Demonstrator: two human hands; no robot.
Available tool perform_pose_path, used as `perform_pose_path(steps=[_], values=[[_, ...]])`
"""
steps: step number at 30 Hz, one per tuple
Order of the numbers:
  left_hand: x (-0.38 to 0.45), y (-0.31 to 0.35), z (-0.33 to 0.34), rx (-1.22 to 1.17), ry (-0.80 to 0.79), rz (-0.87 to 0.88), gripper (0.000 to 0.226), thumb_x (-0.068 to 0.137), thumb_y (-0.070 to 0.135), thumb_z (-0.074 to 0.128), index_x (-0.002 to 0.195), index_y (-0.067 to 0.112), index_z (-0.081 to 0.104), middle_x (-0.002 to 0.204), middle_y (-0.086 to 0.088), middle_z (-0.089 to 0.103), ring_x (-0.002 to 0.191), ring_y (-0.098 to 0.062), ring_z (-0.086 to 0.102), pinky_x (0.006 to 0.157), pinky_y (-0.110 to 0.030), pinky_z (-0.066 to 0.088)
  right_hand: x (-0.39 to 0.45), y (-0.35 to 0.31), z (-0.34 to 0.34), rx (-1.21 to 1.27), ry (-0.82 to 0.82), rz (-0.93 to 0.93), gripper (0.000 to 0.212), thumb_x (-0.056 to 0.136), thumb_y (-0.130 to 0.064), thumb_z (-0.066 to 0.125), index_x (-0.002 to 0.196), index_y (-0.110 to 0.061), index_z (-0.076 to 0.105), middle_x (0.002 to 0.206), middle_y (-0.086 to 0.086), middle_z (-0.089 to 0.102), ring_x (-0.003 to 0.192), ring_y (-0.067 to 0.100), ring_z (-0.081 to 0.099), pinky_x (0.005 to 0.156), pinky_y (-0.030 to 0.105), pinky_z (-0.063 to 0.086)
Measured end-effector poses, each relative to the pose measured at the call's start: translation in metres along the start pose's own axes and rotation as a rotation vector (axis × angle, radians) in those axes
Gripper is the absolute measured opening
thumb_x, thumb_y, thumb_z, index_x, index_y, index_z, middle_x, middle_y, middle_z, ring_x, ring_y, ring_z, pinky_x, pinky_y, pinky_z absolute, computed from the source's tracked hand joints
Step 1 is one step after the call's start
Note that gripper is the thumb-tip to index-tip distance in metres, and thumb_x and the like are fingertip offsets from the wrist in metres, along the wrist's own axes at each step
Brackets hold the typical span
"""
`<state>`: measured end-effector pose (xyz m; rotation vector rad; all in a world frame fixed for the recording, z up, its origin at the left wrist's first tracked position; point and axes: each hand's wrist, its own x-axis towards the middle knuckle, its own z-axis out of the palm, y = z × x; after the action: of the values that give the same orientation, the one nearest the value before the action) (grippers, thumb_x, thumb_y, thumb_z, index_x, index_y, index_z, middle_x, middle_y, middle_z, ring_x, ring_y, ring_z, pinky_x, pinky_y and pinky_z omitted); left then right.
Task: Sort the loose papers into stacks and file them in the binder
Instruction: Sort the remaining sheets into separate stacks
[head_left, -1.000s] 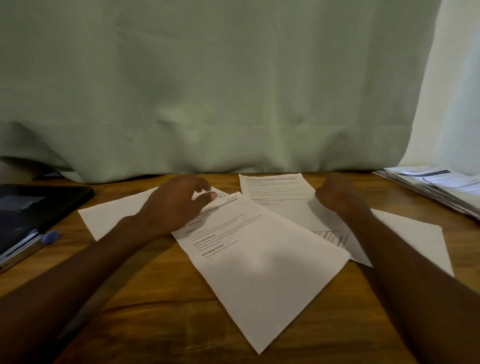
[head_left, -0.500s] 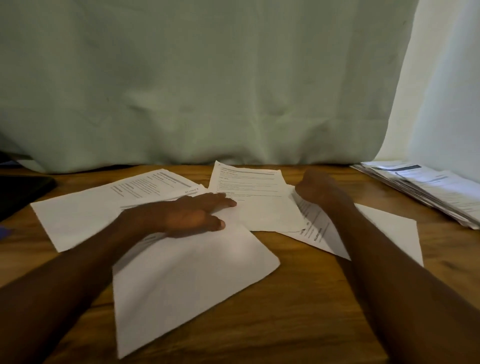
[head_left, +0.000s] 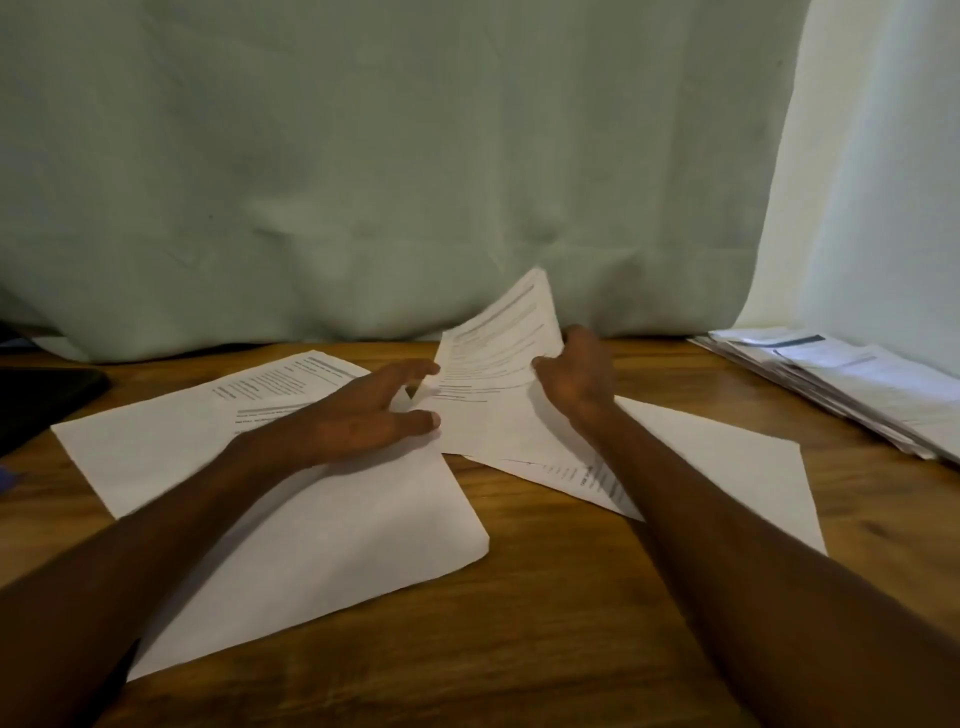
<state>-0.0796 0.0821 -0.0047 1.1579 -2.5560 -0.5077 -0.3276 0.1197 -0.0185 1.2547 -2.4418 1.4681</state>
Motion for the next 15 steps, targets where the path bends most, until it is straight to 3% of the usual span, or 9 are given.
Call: perform_pose_path(steps=[2, 4, 7, 11, 15], values=[[0.007, -0.004, -0.003, -0.182, 0.140, -0.003, 0.071, 0.095, 0.057, 0.057, 0.157, 0.036, 0.029, 0.161, 0.008, 0.035, 0.146, -0.022, 0.039, 0.110, -0.036, 0.033, 0.004, -0.004, -0.011, 0.282, 0.089, -0.086, 0.023, 0.094, -0.015, 0.069, 0.116, -0.011, 0.069, 0.112, 0.000, 0.073, 0.100, 0.019, 0.070, 0.081, 0.033, 0.057], [0.015, -0.014, -0.007, -0.400, 0.286, 0.009, 0.076, 0.088, 0.064, 0.058, 0.154, 0.033, 0.036, 0.156, 0.009, 0.044, 0.142, -0.018, 0.044, 0.107, -0.033, 0.037, 0.005, -0.011, -0.027, 0.563, 0.156, -0.160, 0.021, 0.095, -0.013, 0.068, 0.116, -0.014, 0.071, 0.110, -0.004, 0.074, 0.098, 0.013, 0.070, 0.085, 0.032, 0.059], [0.020, -0.023, -0.016, -0.649, 0.409, 0.000, 0.072, 0.084, 0.068, 0.058, 0.146, 0.033, 0.046, 0.144, 0.009, 0.054, 0.132, -0.014, 0.051, 0.104, -0.033, 0.041, 0.004, -0.019, -0.041, 0.902, 0.126, -0.122, 0.023, 0.095, -0.009, 0.070, 0.117, -0.018, 0.072, 0.109, -0.005, 0.077, 0.099, 0.011, 0.073, 0.083, 0.027, 0.061], [0.021, -0.026, -0.025, -0.870, 0.466, 0.046, 0.076, 0.075, 0.085, 0.060, 0.129, 0.032, 0.064, 0.127, 0.009, 0.069, 0.121, -0.014, 0.063, 0.111, -0.046, 0.045, 0.000, -0.027, -0.044, 1.070, -0.007, -0.070, 0.028, 0.092, -0.007, 0.073, 0.120, -0.012, 0.072, 0.109, -0.002, 0.078, 0.100, 0.015, 0.074, 0.084, 0.030, 0.061], [0.014, -0.016, -0.038, -1.059, 0.357, 0.069, 0.068, 0.079, 0.076, 0.057, 0.122, 0.024, 0.069, 0.113, 0.002, 0.077, 0.105, -0.021, 0.073, 0.097, -0.044, 0.055, -0.009, -0.036, -0.041, 1.085, -0.157, -0.114, 0.028, 0.092, -0.005, 0.072, 0.118, -0.012, 0.071, 0.110, 0.000, 0.078, 0.100, 0.017, 0.074, 0.083, 0.030, 0.061]])
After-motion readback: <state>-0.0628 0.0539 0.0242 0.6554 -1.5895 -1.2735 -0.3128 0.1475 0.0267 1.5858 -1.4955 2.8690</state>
